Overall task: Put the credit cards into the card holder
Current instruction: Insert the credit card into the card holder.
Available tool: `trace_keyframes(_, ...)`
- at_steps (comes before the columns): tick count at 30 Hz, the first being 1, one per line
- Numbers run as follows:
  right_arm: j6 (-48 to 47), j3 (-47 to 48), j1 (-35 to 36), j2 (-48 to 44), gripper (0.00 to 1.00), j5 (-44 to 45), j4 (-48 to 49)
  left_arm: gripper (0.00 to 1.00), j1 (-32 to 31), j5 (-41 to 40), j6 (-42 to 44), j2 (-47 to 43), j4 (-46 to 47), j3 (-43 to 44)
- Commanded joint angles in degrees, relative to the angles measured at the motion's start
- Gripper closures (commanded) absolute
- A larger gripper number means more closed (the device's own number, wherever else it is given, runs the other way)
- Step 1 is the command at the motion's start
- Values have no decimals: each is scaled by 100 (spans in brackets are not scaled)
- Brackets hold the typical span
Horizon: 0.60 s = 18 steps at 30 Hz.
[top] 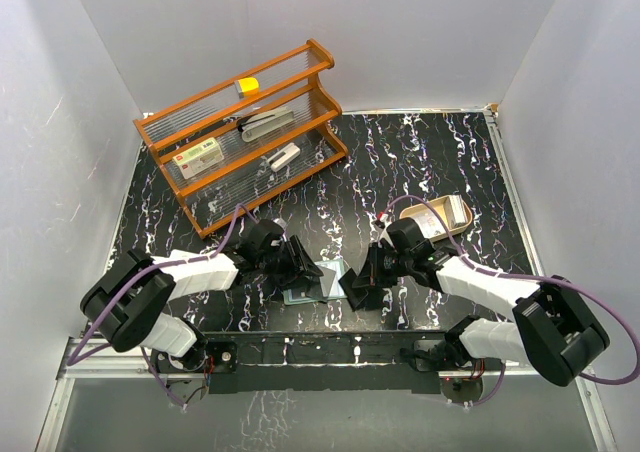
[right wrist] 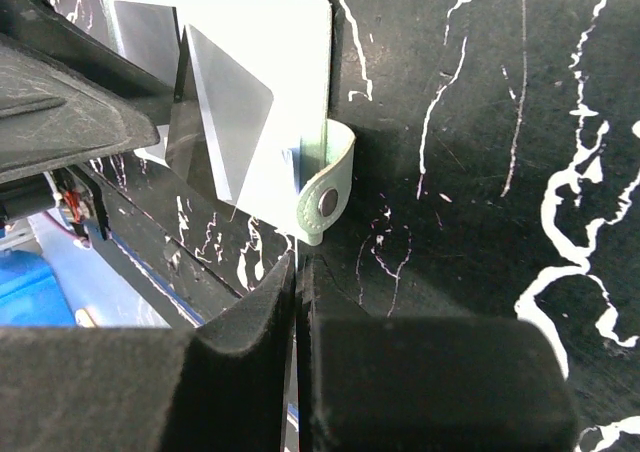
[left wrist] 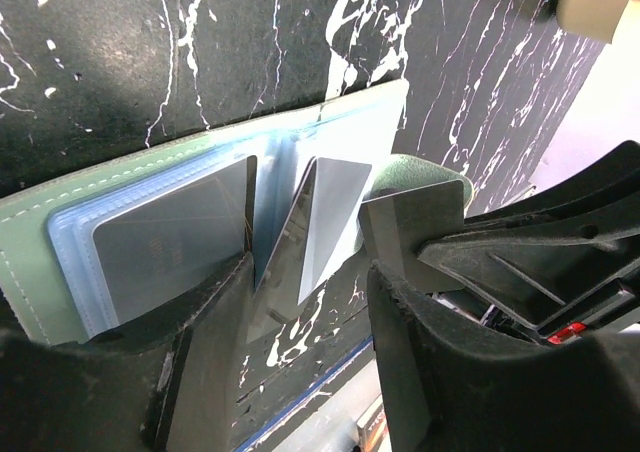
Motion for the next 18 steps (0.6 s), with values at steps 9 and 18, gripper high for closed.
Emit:
trace_keyframes(9, 115, -95, 28, 110, 100, -142, 595, 59, -15, 164, -66, 123, 71, -171)
trace_keyframes(18, 53, -147, 27, 84, 100, -71, 514, 85, -16, 168, -92, 21, 155, -239)
